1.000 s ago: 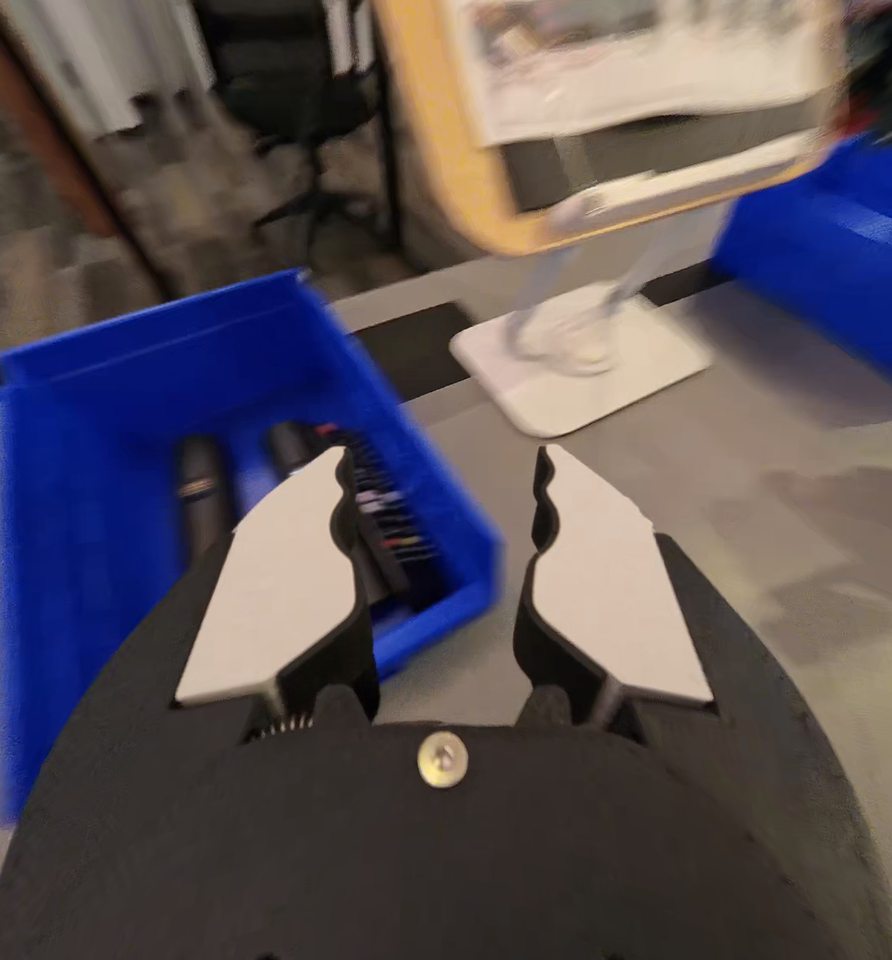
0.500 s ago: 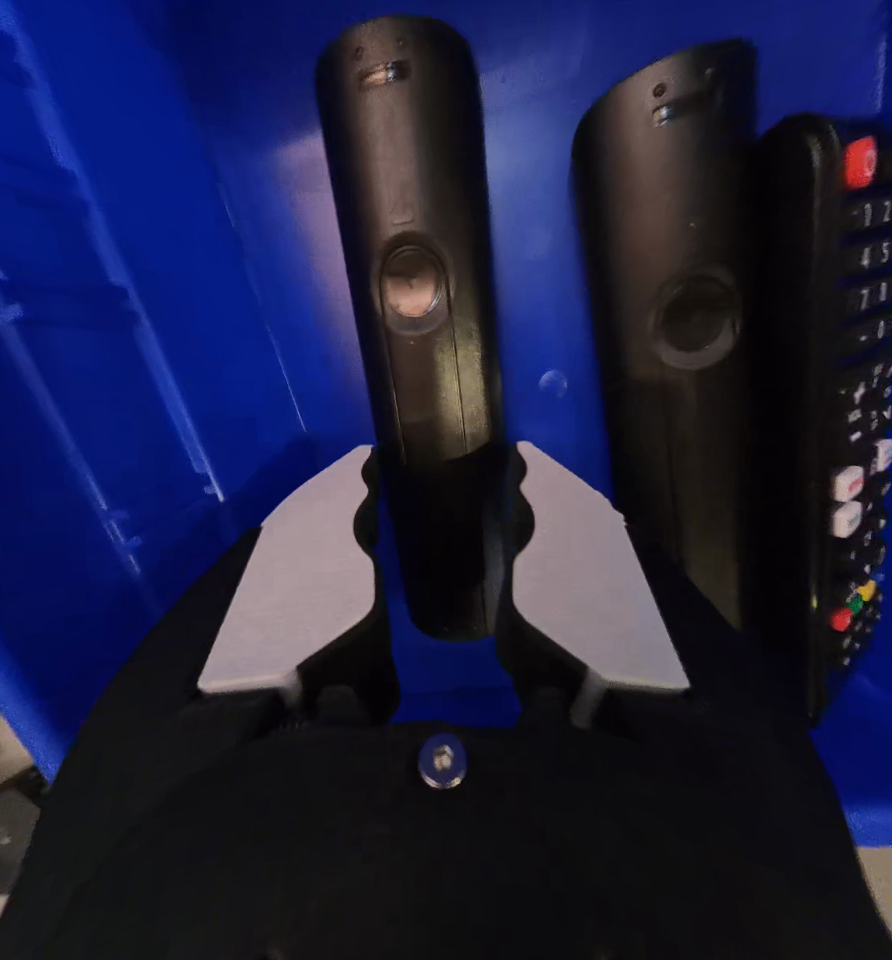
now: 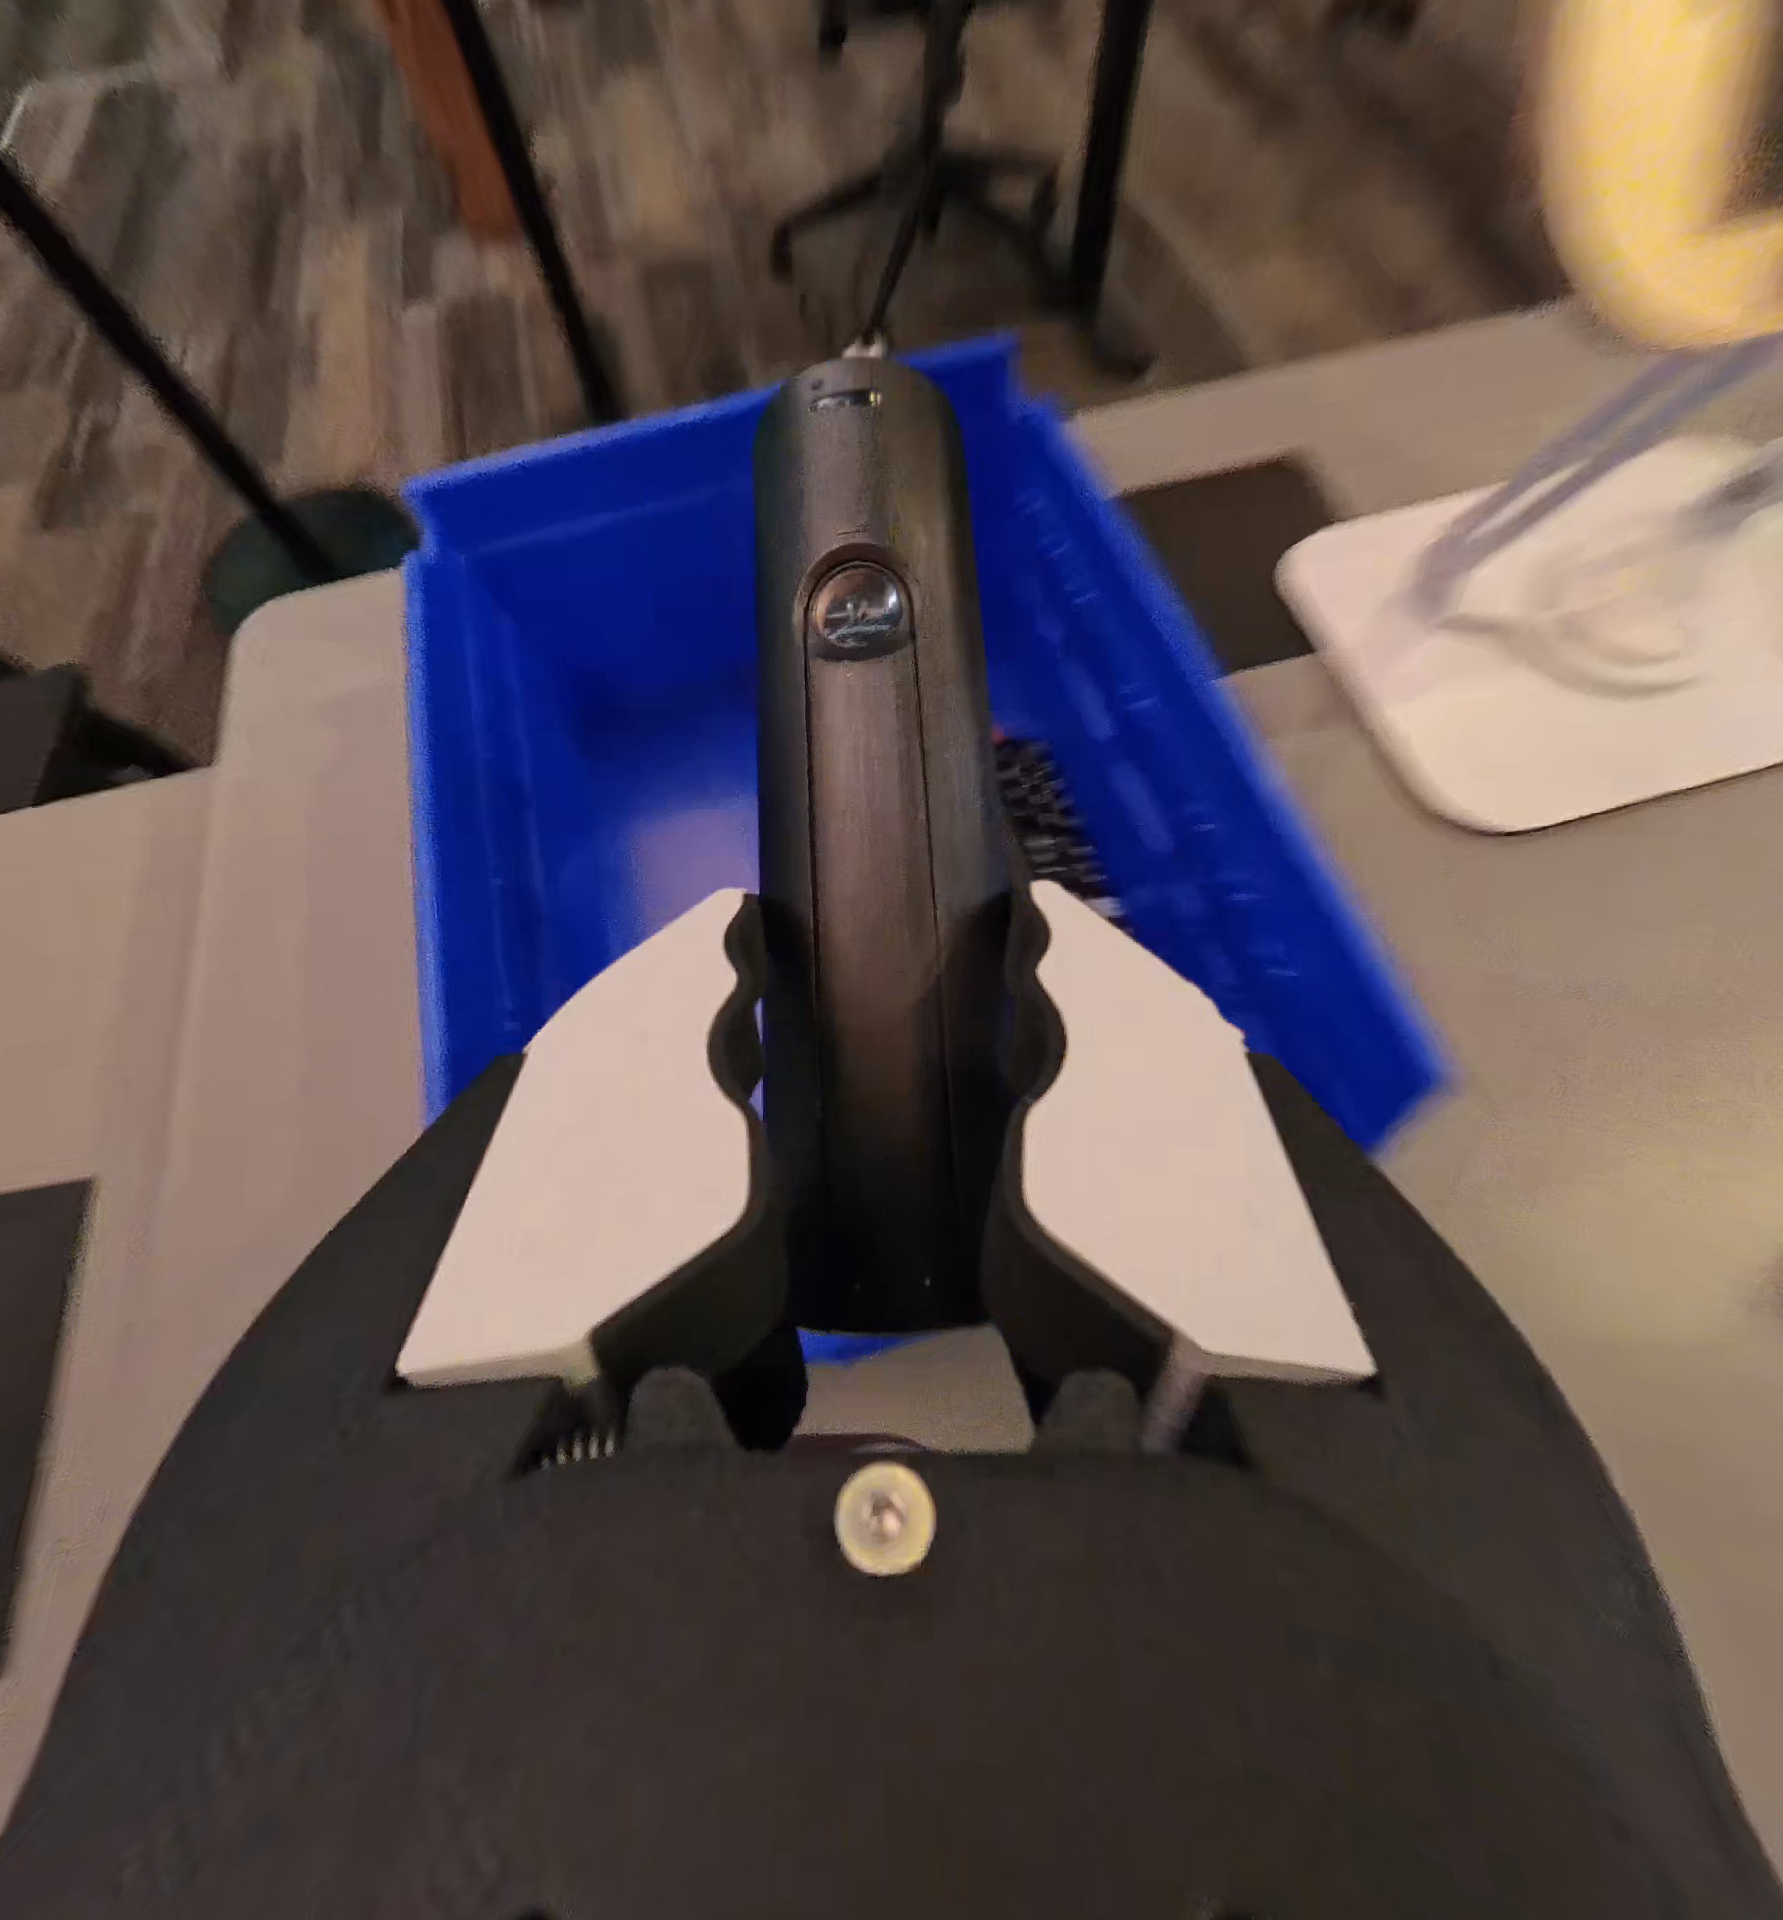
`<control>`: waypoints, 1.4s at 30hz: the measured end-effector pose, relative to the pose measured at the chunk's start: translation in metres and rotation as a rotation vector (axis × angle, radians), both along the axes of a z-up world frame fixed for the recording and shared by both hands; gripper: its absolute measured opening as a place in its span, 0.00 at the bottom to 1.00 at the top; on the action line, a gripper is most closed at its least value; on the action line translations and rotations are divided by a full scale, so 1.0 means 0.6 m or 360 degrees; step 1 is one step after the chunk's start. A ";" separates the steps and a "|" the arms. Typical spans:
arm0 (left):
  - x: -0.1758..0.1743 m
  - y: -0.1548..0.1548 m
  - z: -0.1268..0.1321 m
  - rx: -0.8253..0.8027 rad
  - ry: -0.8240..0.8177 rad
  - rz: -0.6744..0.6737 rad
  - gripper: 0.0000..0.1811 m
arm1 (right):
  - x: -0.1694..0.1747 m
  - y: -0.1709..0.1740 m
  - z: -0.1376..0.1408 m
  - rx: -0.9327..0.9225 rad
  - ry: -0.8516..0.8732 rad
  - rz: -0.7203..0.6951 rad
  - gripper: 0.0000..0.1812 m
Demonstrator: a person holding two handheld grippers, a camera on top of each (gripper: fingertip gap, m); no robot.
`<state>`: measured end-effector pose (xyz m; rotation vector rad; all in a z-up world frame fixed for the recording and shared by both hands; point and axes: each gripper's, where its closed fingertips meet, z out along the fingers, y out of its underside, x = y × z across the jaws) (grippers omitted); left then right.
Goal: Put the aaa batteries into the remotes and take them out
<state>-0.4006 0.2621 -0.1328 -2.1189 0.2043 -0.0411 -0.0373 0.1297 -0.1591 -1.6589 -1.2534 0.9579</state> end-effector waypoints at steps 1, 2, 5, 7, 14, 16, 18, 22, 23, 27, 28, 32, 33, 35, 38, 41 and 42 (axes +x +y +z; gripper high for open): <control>0.029 -0.024 0.021 0.0089 -0.0055 -0.0064 0.25 | -0.021 -0.006 0.014 -0.0131 0.0126 0.0015 0.16; 0.062 -0.049 0.038 0.0185 -0.0050 -0.0125 0.25 | -0.042 -0.009 0.026 -0.0248 0.0239 0.0019 0.18; 0.194 -0.123 0.054 0.0353 -0.0008 -0.0331 0.25 | -0.107 -0.010 0.055 -0.0515 0.0541 0.0023 0.29; 0.286 -0.162 0.042 0.0396 0.0007 -0.0449 0.25 | -0.140 -0.001 0.062 -0.0647 0.0683 -0.0004 0.31; 0.468 -0.221 -0.015 0.0476 0.0142 -0.0678 0.25 | -0.154 0.017 0.069 -0.0911 0.0992 -0.0009 0.15; 0.482 -0.232 -0.015 0.0530 0.0129 -0.0761 0.26 | -0.142 0.011 0.068 -0.0895 0.0952 0.0066 0.15; 0.490 -0.246 -0.006 0.0477 -0.0066 -0.0904 0.30 | -0.124 0.004 0.069 -0.0824 0.0862 0.0173 0.14; 0.497 -0.249 0.049 0.0387 -0.0487 -0.1175 0.46 | -0.097 -0.048 0.045 -0.0738 0.0475 0.0679 0.14; 0.503 -0.246 0.067 0.0379 -0.0596 -0.1246 0.48 | -0.091 -0.062 0.034 -0.0719 0.0374 0.0812 0.14; 0.546 -0.246 0.069 0.0071 -0.0811 -0.1517 0.41 | -0.087 -0.102 0.028 -0.0588 0.0273 0.1160 0.14; 0.556 -0.248 0.066 0.0037 -0.0843 -0.1549 0.36 | -0.090 -0.104 0.025 -0.0585 0.0245 0.1184 0.13; 0.558 -0.233 0.039 -0.0028 -0.0806 -0.1486 0.13 | -0.107 -0.095 0.005 -0.0547 0.0195 0.1143 0.13; 0.553 -0.224 0.035 -0.0024 -0.0807 -0.1428 0.13 | -0.111 -0.086 0.002 -0.0569 0.0221 0.1089 0.13; 0.540 -0.206 0.035 0.0054 -0.0808 -0.1312 0.13 | -0.115 -0.060 0.006 -0.0626 0.0322 0.0915 0.15; 0.533 -0.194 0.032 0.0126 -0.0817 -0.1229 0.13 | -0.114 -0.031 0.016 -0.0672 0.0419 0.0671 0.17; 0.537 -0.192 0.025 0.0193 -0.0789 -0.1204 0.13 | -0.117 -0.022 0.006 -0.0640 0.0382 0.0506 0.14; 0.539 -0.193 0.021 0.0189 -0.0778 -0.1209 0.13 | -0.116 -0.020 0.003 -0.0669 0.0385 0.0479 0.14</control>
